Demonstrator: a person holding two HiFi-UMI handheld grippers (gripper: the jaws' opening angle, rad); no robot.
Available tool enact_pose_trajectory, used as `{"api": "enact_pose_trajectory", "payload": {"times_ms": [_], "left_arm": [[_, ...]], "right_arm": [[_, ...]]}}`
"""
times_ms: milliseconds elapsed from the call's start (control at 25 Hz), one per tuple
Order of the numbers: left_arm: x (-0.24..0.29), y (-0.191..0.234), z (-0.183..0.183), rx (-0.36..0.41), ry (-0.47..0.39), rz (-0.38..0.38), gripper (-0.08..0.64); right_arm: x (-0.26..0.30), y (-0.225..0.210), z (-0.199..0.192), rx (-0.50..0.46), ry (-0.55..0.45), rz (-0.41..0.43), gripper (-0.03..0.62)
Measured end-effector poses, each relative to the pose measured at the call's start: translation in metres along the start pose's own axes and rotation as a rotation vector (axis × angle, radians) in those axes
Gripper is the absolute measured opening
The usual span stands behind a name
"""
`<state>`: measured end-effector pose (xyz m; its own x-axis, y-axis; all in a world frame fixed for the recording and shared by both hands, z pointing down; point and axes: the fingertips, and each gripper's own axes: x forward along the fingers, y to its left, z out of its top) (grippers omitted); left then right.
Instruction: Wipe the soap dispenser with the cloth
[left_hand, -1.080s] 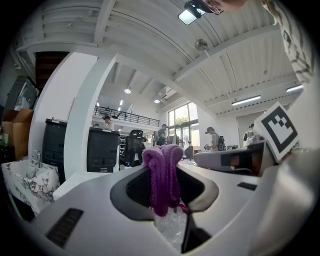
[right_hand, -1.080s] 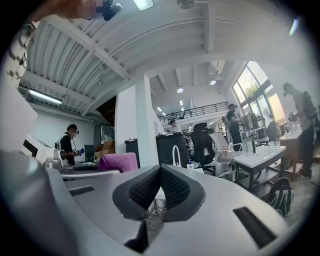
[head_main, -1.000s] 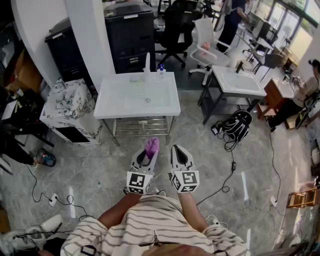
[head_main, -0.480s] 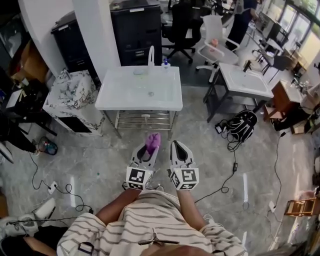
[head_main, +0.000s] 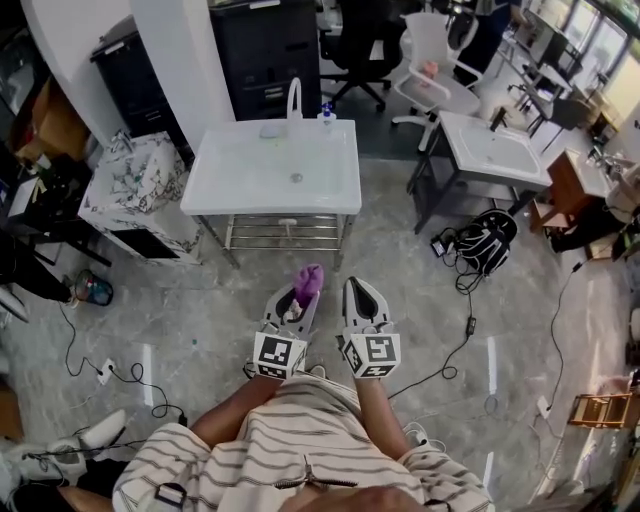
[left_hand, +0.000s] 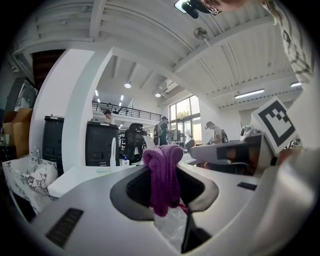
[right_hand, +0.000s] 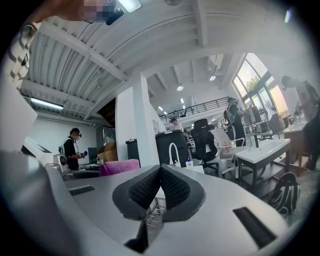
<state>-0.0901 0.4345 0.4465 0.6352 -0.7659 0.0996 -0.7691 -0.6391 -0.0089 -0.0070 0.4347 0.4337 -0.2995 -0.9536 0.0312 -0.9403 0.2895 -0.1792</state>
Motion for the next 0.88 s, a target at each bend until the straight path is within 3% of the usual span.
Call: {"api": "enact_pose_trajectory", "payload": {"times_ms": [400, 880], "left_arm": [[0.102, 0.048, 0.004, -0.052, -0.035, -0.006, 0.118], [0.257, 0.162, 0.046, -0.061, -0.06, -0.031, 0.118]], "right_arm": [[0.089, -0.055, 0.004, -0.027, 0.017, 0.004, 0.009], [0.264, -0.116, 0.046, -0.045, 0.025, -0.004, 0.009]]}}
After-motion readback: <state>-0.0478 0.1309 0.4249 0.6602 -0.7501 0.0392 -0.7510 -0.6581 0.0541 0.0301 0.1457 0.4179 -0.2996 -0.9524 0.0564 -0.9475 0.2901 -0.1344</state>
